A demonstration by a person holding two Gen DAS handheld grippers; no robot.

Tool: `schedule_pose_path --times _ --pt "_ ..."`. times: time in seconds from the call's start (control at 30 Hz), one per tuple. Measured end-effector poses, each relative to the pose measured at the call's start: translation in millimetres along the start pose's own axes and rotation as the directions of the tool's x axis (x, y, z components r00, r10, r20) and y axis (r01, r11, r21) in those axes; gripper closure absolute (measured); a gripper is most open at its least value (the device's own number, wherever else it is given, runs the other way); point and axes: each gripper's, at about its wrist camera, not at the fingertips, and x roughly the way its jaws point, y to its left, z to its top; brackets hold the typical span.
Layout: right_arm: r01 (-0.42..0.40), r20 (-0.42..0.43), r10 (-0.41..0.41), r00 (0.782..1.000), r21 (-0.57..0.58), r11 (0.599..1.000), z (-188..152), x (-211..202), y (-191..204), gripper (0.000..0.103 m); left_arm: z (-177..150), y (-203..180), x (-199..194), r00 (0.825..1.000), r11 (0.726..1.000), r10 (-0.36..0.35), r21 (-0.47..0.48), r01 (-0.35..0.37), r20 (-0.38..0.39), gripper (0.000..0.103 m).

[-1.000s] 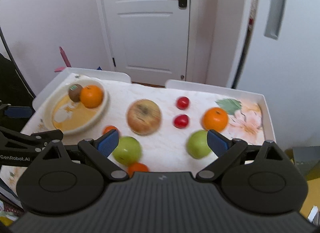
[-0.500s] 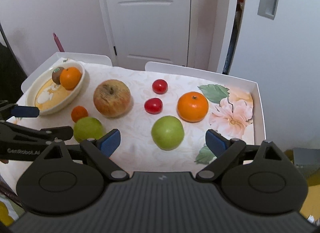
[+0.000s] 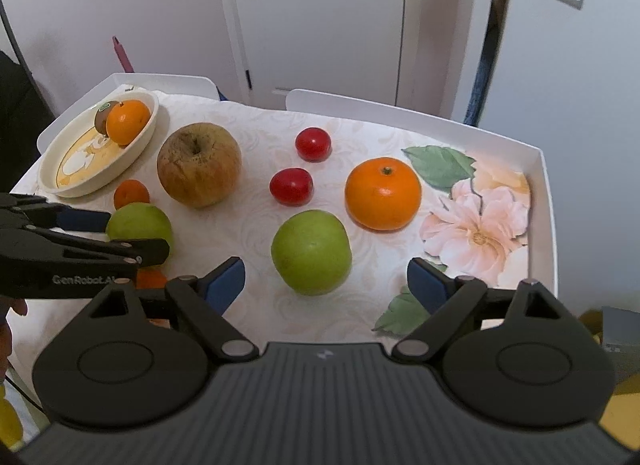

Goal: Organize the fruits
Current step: 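Grasp a green apple with the left tool while the right tool grasps another green apple, then place both green apples into the duck bowl and open both tools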

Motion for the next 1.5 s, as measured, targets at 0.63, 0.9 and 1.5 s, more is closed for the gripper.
schedule_pose_path --times 0.63,0.9,1.5 --pt "-0.036 -0.037 0.036 0.999 -0.003 0.999 6 31 -1 0.025 -3 -4 0 1.000 1.000 0.013 0.009 -0.013 0.003 0.043" --pt "-0.044 -0.032 0.044 0.999 -0.005 0.999 5 31 1 0.036 -5 0 -4 1.000 1.000 0.019 0.010 -0.019 0.006 0.043" --pt "-0.049 0.041 0.051 0.998 -0.030 0.998 29 -30 41 0.037 9 33 -69 0.991 0.999 0.050 -0.021 -0.048 0.127 0.043"
